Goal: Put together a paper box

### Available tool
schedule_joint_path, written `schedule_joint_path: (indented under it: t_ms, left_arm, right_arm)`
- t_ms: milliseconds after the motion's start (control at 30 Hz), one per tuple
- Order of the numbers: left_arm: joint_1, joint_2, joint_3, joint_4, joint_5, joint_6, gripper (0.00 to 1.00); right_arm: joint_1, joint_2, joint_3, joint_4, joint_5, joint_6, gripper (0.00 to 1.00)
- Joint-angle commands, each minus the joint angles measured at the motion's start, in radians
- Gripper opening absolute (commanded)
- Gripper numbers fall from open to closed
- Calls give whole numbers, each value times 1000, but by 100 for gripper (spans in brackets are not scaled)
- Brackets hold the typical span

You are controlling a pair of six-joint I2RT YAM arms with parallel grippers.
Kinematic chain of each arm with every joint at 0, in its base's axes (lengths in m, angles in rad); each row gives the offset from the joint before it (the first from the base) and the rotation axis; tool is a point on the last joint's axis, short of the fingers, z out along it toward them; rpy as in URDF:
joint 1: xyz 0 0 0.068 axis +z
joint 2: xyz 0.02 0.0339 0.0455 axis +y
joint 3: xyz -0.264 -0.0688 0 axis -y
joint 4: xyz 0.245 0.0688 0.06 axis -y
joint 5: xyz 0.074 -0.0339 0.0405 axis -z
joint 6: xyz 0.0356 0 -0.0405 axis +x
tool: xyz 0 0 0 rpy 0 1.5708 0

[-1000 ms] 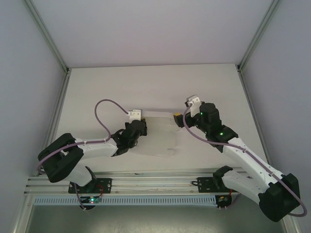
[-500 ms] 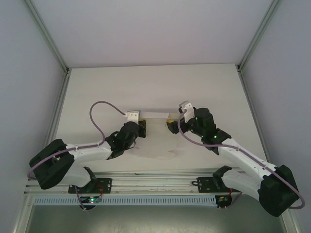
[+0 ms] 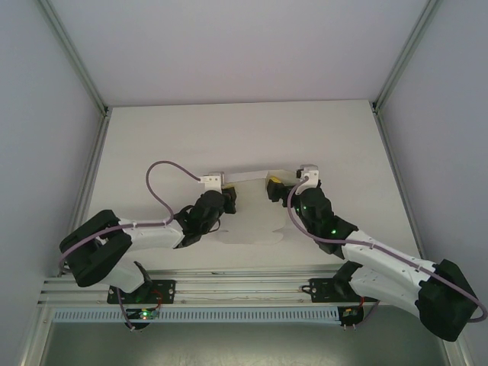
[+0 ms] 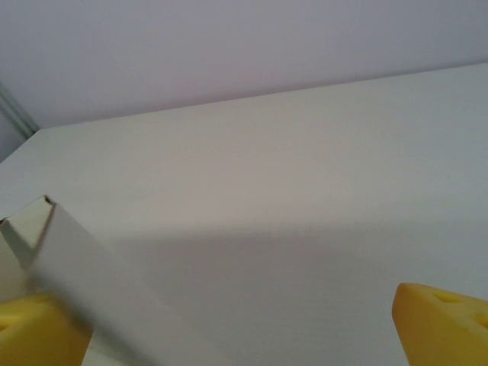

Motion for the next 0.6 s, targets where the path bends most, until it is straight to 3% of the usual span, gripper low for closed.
schedule_joint_path:
  t_ms: [0,133,300,433,567]
  left_arm:
    - [-13,-16,7,-8,-117,-42,0]
    - [-5,-80,-7,-69,-195,-35,0]
    - [-2,-139,-39,-99,-219,-56,0]
    - [0,-182,-50,-125,-209,-68,0]
    - [-1,-210,-60,-133,-202,-72,0]
  right_arm:
    - [0,-60,44,-119,123,63,98]
    - [-18,-180,15,-248,97,80,98]
    - [-144,-323,-89,-224,-102,100,98]
    - [-240,-332,-123,-243,-258,106,98]
    - [-253,-270,-121,-224,-306,92,98]
